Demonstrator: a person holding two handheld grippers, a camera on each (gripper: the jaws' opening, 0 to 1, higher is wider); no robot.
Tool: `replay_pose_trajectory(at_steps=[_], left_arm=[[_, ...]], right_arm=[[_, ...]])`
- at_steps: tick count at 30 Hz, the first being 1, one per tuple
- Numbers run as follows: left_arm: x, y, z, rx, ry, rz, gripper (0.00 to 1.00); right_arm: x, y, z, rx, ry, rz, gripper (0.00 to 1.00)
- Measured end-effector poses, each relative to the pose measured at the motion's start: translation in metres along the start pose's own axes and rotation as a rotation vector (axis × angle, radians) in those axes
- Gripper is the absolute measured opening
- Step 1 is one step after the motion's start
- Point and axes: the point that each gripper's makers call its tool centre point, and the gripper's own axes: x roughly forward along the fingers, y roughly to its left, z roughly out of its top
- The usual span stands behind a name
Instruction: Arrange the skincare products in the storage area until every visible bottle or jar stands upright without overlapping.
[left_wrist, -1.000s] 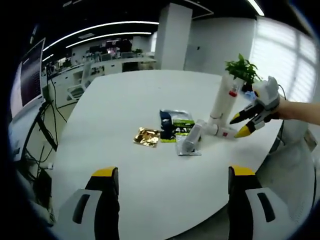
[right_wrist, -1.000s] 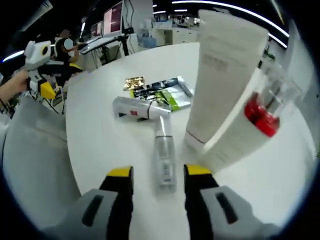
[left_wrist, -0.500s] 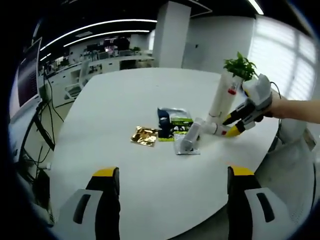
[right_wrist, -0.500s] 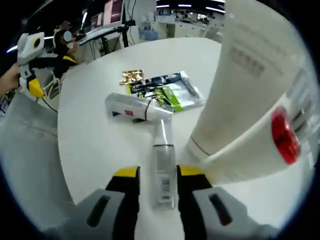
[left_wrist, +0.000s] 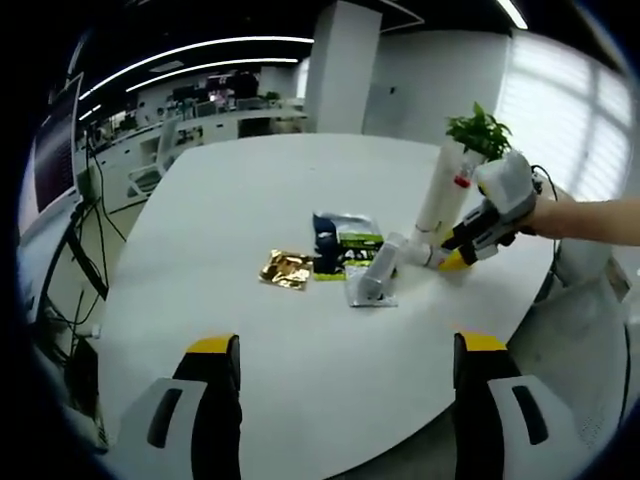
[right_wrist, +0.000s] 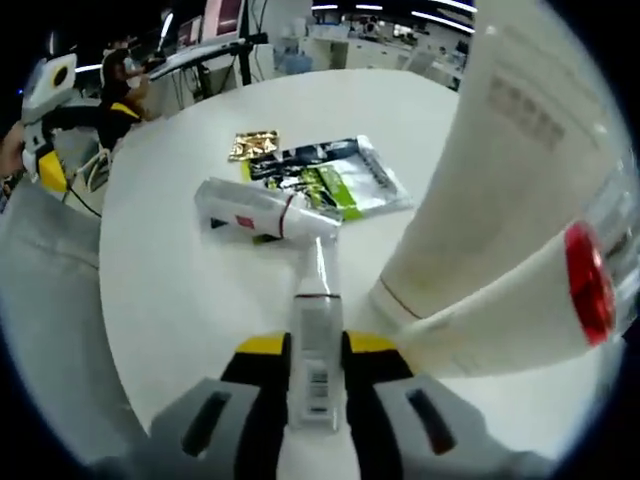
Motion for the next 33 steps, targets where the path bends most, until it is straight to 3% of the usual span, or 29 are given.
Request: replay_pose_trajectory(at_steps=[17, 24, 33], left_arm=[[0.000, -0.009, 0.009, 0.009, -0.012, -0.027, 0.84], [-0.002, -0.013, 0.015, 0.005, -0.026, -0.043, 0.84], [0.000, -0.029, 0.021, 0.001, -0.038, -0.096, 0.83]], right_arm=[[-0.003, 0.006, -0.003, -0.035, -0.009, 0.010, 0.19], [-0.016, 0.017, -0.005, 0.053, -0.063, 0.049, 0.18], [-0.046, 0.030, 0.015, 0.256, -0.239, 0.121, 0.18]])
